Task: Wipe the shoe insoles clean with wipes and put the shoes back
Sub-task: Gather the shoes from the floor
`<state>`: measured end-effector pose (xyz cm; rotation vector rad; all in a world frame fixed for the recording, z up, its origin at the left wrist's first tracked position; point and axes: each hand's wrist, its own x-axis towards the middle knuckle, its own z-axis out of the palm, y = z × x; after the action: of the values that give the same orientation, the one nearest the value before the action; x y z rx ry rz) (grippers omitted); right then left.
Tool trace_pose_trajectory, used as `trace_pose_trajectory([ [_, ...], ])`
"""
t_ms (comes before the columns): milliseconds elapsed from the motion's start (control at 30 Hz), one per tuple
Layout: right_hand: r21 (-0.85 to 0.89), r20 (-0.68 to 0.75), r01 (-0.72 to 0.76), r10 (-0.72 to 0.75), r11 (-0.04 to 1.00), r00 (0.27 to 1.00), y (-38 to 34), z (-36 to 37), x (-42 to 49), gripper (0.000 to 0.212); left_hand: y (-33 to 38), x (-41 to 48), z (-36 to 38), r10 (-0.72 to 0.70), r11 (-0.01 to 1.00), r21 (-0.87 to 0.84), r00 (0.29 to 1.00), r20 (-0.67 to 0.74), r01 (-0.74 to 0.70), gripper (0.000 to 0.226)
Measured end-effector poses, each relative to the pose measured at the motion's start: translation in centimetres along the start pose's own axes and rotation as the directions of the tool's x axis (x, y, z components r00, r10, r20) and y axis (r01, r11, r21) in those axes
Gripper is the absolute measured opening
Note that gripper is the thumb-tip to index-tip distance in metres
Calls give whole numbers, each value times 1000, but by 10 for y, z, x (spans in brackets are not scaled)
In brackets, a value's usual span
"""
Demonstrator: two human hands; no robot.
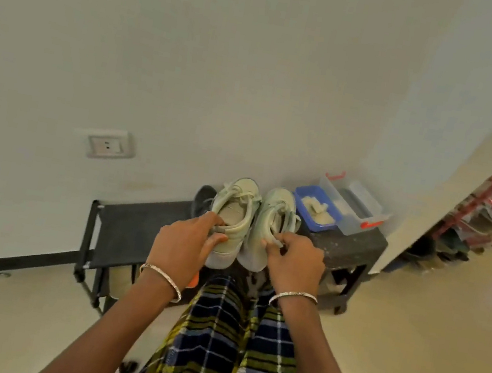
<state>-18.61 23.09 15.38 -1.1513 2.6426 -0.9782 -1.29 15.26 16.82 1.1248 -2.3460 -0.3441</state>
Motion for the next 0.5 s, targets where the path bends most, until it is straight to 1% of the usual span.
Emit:
trace_pose_trajectory([
  [100,-19,99,62,-60,998,993,-29,31,2,28,-32,-7,-4,-131,991,-11,990,-42,131,16],
  [267,-20,259,164,-154,986,954,-67,83,11,27,-83,-12,3,-334,943,-20,940,-71,333,14],
  [367,-14,328,206,-191,978,925,-81,111,16,25,-106,-12,12,-416,909,-33,905,-84,415,13],
  [400,-11,351,222,-204,975,914,-90,130,23,23,-125,-8,17,-450,893,-38,888,-92,449,12],
  [500,-23,423,257,-223,966,878,-96,154,32,23,-145,-3,32,-509,861,-75,855,-97,503,12],
])
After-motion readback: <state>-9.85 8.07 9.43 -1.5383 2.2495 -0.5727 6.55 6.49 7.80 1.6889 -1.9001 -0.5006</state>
